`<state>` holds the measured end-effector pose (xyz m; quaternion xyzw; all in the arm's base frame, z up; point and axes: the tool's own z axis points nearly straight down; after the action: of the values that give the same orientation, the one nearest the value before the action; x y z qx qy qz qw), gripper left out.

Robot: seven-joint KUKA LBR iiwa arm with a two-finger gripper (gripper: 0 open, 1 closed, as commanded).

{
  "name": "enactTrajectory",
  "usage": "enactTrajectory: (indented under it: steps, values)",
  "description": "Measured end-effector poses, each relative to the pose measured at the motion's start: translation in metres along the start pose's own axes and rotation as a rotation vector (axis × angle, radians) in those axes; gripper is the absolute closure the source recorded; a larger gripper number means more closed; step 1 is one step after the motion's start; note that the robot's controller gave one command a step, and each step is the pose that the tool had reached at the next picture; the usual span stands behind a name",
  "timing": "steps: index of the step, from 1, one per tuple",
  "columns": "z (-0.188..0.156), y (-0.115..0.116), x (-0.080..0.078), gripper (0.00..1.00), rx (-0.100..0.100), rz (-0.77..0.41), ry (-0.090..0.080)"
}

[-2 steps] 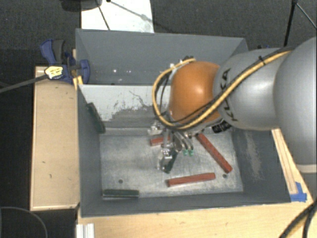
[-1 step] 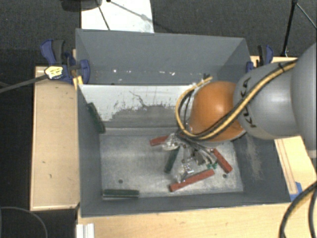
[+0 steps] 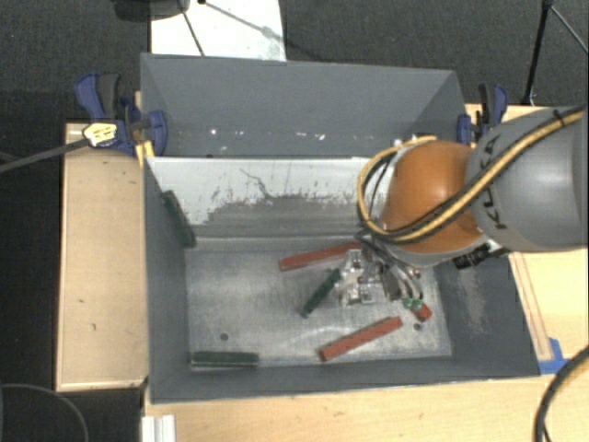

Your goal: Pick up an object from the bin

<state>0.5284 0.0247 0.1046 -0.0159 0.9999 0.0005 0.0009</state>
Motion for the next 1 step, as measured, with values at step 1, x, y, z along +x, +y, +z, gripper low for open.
enactTrajectory:
  steps: [1]
  values:
    - [0.0000, 0.0000, 0.0000, 0.00, 0.000, 0.004, 0.000]
